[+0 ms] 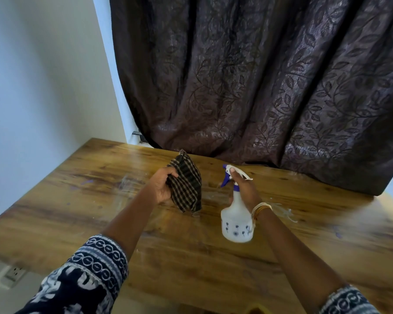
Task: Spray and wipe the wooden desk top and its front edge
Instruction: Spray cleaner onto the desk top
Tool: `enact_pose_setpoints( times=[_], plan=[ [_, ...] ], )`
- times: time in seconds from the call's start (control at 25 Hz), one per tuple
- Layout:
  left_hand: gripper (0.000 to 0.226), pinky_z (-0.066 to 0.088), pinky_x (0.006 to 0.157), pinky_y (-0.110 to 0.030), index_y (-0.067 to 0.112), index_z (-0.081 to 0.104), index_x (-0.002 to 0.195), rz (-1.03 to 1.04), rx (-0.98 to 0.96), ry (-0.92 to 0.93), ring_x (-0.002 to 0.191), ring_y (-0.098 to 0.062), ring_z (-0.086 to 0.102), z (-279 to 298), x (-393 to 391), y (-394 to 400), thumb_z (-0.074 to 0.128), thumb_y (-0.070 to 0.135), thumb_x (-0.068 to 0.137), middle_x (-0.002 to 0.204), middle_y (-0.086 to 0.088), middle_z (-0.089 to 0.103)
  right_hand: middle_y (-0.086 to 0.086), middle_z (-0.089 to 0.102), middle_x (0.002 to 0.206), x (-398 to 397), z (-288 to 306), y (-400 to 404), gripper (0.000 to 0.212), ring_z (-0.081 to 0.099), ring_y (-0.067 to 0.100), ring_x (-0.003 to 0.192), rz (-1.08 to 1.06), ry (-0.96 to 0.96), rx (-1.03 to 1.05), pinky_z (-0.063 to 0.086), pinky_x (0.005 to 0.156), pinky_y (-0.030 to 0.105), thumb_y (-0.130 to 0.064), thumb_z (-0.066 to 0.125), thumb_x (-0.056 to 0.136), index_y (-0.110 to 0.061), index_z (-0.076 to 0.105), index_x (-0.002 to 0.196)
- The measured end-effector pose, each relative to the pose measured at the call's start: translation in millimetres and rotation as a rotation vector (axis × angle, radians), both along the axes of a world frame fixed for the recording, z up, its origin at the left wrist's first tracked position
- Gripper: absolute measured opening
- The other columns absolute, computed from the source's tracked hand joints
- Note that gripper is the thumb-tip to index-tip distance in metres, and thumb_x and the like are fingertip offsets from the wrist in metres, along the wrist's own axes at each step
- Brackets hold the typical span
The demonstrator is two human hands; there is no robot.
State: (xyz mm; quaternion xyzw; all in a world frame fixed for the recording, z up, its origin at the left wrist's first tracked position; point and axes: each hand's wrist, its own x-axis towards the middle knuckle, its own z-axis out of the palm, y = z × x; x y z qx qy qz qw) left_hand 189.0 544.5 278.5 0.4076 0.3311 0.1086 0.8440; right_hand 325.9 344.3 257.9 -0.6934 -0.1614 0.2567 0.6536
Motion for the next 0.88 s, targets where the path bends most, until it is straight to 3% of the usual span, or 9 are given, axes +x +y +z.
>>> enact_pose_setpoints(
  times=[0.08, 0.12, 0.24, 0.36, 0.52, 0.72, 0.8, 0.88],
  plan=[
    [0.035, 0.05, 0.085, -0.047, 0.0, 0.056, 0.114, 0.017, -0.002, 0.003, 0.108, -0.037, 0.058, -2.2, -1.0, 6.5, 0.04, 0.002, 0.082, 0.115, -0.02, 0.061, 0.007, 0.074, 0.103, 17.0, 3.4, 12.5, 0.031, 0.069, 0.026, 0.092, -0.048, -0.047, 0.042, 0.059, 0.077, 0.039, -0.045, 0.06, 0.094, -0.025, 0.07, 0.115],
    [0.035, 0.05, 0.083, -0.046, 0.0, 0.055, 0.114, 0.028, -0.007, 0.003, 0.106, -0.037, 0.058, -2.9, -0.8, 11.0, 0.04, 0.002, 0.082, 0.114, -0.02, 0.062, 0.007, 0.073, 0.111, 26.2, 4.8, 19.4, 0.03, 0.068, 0.027, 0.102, -0.061, -0.053, 0.072, 0.059, 0.08, 0.035, -0.041, 0.063, 0.093, -0.023, 0.07, 0.116],
    [0.034, 0.05, 0.078, -0.046, 0.0, 0.055, 0.113, 0.041, -0.015, -0.004, 0.101, -0.036, 0.06, -2.1, 0.3, 23.9, 0.039, 0.002, 0.083, 0.11, -0.02, 0.062, 0.015, 0.071, 0.111, 56.3, 7.8, 41.8, 0.035, 0.069, 0.027, 0.097, -0.084, -0.086, 0.107, 0.056, 0.069, 0.02, -0.027, 0.069, 0.091, -0.006, 0.069, 0.119],
    [0.042, 0.05, 0.077, -0.047, -0.001, 0.049, 0.123, 0.04, -0.019, 0.003, 0.101, -0.037, 0.06, -2.9, 0.0, 37.7, 0.039, 0.002, 0.082, 0.113, -0.022, 0.061, 0.011, 0.071, 0.091, 76.4, 4.1, 62.4, 0.034, 0.067, 0.02, 0.082, -0.12, -0.166, 0.028, 0.053, 0.074, 0.026, -0.029, 0.074, 0.087, -0.005, 0.072, 0.112],
    [0.047, 0.05, 0.078, -0.049, -0.002, 0.046, 0.129, 0.037, -0.033, 0.014, 0.104, -0.038, 0.06, -9.9, -2.0, 51.1, 0.04, 0.001, 0.083, 0.121, -0.025, 0.058, 0.002, 0.064, 0.078, 91.6, -10.7, 79.5, 0.026, 0.057, 0.007, 0.069, -0.134, -0.228, -0.057, 0.045, 0.058, 0.012, -0.026, 0.074, 0.087, -0.006, 0.072, 0.104],
    [0.046, 0.051, 0.082, -0.05, -0.002, 0.045, 0.13, 0.029, -0.054, -0.001, 0.112, -0.04, 0.058, -16.0, -6.3, 56.7, 0.043, 0.002, 0.084, 0.13, -0.027, 0.055, 0.007, 0.066, 0.095, 103.4, -14.5, 91.2, 0.036, 0.06, 0.018, 0.085, -0.129, -0.228, -0.126, 0.045, 0.072, 0.029, -0.026, 0.076, 0.086, -0.004, 0.069, 0.114],
    [0.045, 0.052, 0.085, -0.05, -0.001, 0.048, 0.128, 0.009, -0.053, 0.0, 0.112, -0.04, 0.059, -17.4, -8.7, 53.2, 0.052, 0.004, 0.084, 0.127, -0.026, 0.058, 0.011, 0.065, 0.111, 101.3, -8.3, 88.8, 0.046, 0.06, 0.024, 0.098, -0.138, -0.209, -0.174, 0.048, 0.076, 0.03, -0.031, 0.073, 0.087, -0.004, 0.063, 0.123],
    [0.046, 0.05, 0.093, -0.05, -0.001, 0.053, 0.124, -0.017, -0.038, -0.005, 0.111, -0.038, 0.062, -15.3, -12.5, 47.1, 0.064, 0.009, 0.081, 0.122, -0.023, 0.063, 0.013, 0.056, 0.13, 82.1, 0.8, 82.9, 0.055, 0.056, 0.026, 0.113, -0.294, -0.313, -0.211, 0.048, 0.089, 0.034, -0.037, 0.07, 0.089, -0.006, 0.054, 0.132]
  ],
)
